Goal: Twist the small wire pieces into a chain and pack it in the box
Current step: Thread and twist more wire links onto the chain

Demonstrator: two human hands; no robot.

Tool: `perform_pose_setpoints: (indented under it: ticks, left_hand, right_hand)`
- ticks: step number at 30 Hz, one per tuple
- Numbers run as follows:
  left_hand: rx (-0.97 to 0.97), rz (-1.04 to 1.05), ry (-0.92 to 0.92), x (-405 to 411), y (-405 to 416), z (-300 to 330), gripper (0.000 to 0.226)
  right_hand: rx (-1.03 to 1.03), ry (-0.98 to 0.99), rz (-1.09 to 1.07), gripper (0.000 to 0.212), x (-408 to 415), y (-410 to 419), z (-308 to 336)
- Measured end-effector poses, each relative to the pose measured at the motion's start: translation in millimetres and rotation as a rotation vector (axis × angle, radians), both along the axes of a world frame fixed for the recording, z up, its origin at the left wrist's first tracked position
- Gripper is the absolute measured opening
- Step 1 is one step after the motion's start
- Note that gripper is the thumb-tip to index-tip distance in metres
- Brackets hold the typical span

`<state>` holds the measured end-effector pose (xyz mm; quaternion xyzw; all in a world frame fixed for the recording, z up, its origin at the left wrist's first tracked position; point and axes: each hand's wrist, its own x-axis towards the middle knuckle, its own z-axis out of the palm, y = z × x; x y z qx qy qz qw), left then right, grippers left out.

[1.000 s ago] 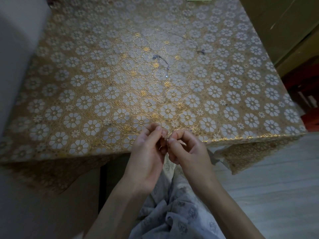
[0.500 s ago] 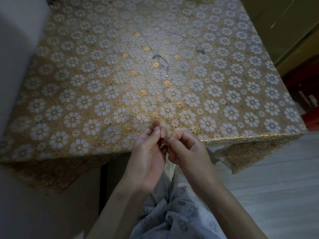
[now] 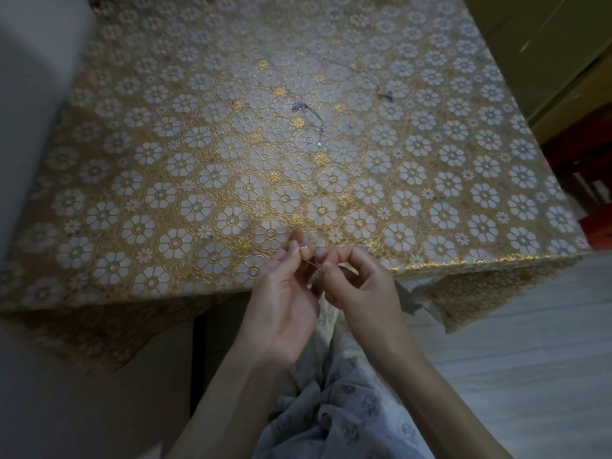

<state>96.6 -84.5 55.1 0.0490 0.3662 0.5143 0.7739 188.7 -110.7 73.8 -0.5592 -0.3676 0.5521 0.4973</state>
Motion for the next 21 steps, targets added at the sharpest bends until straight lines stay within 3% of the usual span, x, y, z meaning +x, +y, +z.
perform_pose_setpoints:
  ticks: [6,11,14,21]
  left_hand:
    - [-0.064,-0.016,-0.040,-1,0,1,0.013]
    - [-0.226,-0.136,-0.002,-4,-1,-4,0.028]
    - [-0.264,-0.163,-0.058,-6,0,-4,0.023]
    - [-0.231,-0.272,-0.106,-12,-4,-1,0.012]
  right_hand:
    - [0.044,-0.118,0.005,0.021,0,2,-11]
    - [0.074,-0.281,0.023,0.013,5,1,-20]
    - [0.108,-0.347,0.043,0.008,7,2,-18]
    - [0.130,-0.336,0.093,0.008,11,2,-13]
